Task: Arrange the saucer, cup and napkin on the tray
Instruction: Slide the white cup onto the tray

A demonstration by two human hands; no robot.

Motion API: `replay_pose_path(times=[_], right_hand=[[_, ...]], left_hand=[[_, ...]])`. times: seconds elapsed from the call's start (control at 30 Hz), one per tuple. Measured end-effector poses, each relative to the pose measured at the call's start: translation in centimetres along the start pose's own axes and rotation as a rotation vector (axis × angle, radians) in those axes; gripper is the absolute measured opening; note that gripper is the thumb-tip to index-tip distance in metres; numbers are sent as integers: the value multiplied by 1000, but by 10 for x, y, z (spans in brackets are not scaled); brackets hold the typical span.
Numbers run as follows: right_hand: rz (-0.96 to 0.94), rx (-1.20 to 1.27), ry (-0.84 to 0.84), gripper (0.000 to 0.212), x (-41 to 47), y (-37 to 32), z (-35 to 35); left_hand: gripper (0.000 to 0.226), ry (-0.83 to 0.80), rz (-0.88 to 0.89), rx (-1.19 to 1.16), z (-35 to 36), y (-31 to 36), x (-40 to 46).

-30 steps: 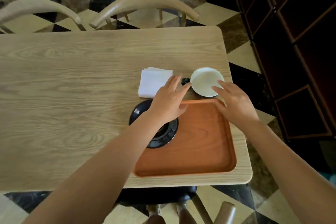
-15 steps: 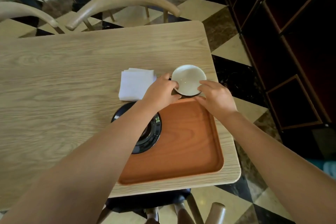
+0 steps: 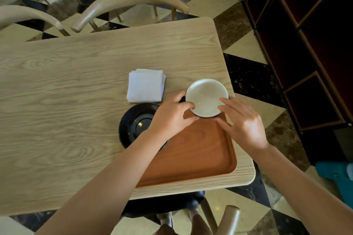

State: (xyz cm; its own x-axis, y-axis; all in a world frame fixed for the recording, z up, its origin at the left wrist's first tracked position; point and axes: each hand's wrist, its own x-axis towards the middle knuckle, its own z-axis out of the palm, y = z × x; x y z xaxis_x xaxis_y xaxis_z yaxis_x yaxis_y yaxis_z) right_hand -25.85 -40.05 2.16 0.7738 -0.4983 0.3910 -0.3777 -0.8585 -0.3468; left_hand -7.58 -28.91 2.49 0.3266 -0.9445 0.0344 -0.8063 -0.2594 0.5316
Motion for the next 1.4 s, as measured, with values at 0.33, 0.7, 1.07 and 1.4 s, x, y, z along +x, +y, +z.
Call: replay_pose_path(times=[0.33, 0.7, 1.07, 1.4], right_hand=[[19, 5, -63, 20, -26, 3, 10], [-31, -80, -55, 13, -17, 3, 5], [-73, -161, -92, 21, -13, -1, -4], [-19, -154, -306, 50, 93, -82, 46]], left_hand=[[30, -53, 21, 35, 17, -1, -13], [31, -95, 111, 113, 11, -5, -4], [54, -170, 142, 288, 2, 0, -10], [58, 41, -211, 349, -45, -79, -20]])
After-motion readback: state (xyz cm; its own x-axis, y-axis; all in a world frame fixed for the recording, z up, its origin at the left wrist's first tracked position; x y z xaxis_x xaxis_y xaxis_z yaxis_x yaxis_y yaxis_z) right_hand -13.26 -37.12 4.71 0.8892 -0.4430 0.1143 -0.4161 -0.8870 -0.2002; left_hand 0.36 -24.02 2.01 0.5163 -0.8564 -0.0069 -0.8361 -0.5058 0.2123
